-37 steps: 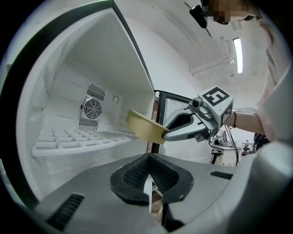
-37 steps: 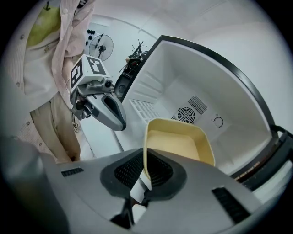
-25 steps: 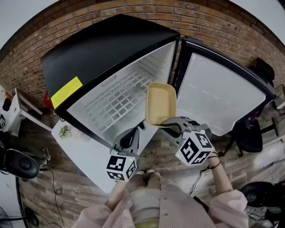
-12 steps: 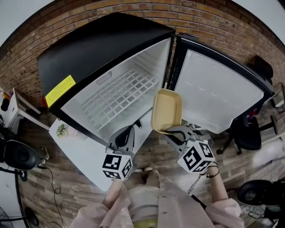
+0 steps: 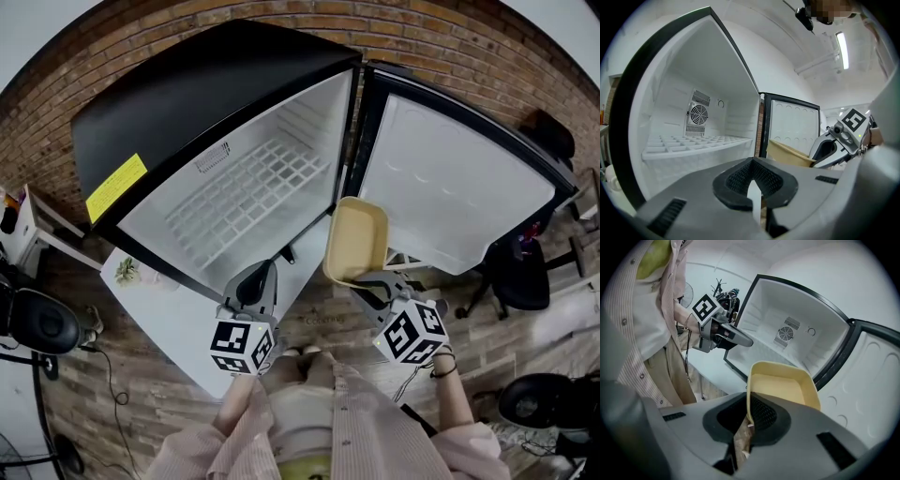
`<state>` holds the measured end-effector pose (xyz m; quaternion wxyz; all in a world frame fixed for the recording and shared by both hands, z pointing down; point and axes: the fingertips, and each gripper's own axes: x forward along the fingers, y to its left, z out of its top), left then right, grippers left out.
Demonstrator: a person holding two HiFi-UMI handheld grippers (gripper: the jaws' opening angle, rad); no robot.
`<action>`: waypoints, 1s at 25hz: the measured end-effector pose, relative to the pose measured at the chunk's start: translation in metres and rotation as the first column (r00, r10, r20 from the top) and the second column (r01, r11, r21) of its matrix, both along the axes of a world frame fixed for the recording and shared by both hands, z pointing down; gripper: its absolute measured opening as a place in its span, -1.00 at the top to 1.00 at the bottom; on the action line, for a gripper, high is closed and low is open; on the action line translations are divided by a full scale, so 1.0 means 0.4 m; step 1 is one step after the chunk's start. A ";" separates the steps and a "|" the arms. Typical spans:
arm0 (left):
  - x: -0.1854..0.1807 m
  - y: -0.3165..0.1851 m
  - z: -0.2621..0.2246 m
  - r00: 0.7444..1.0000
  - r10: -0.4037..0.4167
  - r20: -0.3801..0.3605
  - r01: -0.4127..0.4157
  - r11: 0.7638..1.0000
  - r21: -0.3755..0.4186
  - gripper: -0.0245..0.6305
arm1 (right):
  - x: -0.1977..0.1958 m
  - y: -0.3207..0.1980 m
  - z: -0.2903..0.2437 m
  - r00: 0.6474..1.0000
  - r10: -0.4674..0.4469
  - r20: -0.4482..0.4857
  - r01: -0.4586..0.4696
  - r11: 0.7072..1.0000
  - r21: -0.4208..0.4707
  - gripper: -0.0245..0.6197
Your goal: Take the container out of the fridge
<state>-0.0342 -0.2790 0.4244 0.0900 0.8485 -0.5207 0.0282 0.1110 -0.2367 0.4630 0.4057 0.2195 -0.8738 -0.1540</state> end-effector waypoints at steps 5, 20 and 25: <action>0.002 -0.003 0.006 1.000 -0.005 0.000 0.005 1.000 -0.006 0.95 | 0.010 -0.001 0.015 1.000 0.002 -0.006 -0.002 1.000 -0.014 0.86; 0.015 -0.009 0.014 1.000 -0.009 0.006 0.009 1.000 -0.008 0.95 | 0.010 -0.006 0.020 1.000 -0.022 -0.004 0.022 1.000 -0.018 0.86; 0.023 -0.011 0.015 1.000 -0.012 0.009 0.012 1.000 -0.010 0.95 | 0.021 -0.011 0.021 1.000 -0.018 -0.007 0.018 1.000 -0.007 0.86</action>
